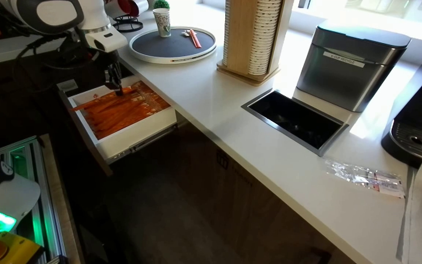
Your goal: Remove one orange object from the sink and put it in the bin
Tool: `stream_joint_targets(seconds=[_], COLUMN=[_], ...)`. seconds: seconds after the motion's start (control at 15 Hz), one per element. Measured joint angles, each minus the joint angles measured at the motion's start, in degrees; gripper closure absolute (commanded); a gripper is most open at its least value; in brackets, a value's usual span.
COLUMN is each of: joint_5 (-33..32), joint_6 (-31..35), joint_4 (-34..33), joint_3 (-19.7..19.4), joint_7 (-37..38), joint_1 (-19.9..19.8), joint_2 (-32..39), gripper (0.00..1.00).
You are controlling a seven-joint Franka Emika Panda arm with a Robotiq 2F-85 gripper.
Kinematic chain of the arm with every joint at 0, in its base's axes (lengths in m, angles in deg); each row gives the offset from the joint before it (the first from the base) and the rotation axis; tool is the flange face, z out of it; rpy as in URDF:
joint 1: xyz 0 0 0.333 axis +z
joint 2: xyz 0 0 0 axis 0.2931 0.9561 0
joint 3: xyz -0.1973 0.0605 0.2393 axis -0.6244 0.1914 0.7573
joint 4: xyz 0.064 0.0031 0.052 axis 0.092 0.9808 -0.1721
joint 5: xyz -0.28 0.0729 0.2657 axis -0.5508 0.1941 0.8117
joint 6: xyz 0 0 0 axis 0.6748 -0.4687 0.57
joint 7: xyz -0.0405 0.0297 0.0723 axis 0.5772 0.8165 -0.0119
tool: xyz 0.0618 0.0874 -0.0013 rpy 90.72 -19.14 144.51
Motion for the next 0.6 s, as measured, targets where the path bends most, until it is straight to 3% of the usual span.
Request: stream_joint_targets(seconds=[0.33, 0.6], joint_5=[-13.57, -15.38], joint_6=[-15.96, -20.50], joint_4=[-1.46, -1.29], joint_3=[1.16, 1.28], joint_7=[6.92, 6.91], joint_1=[-8.38, -10.23], joint_2=[-14.81, -21.39], gripper=[0.93, 0.93])
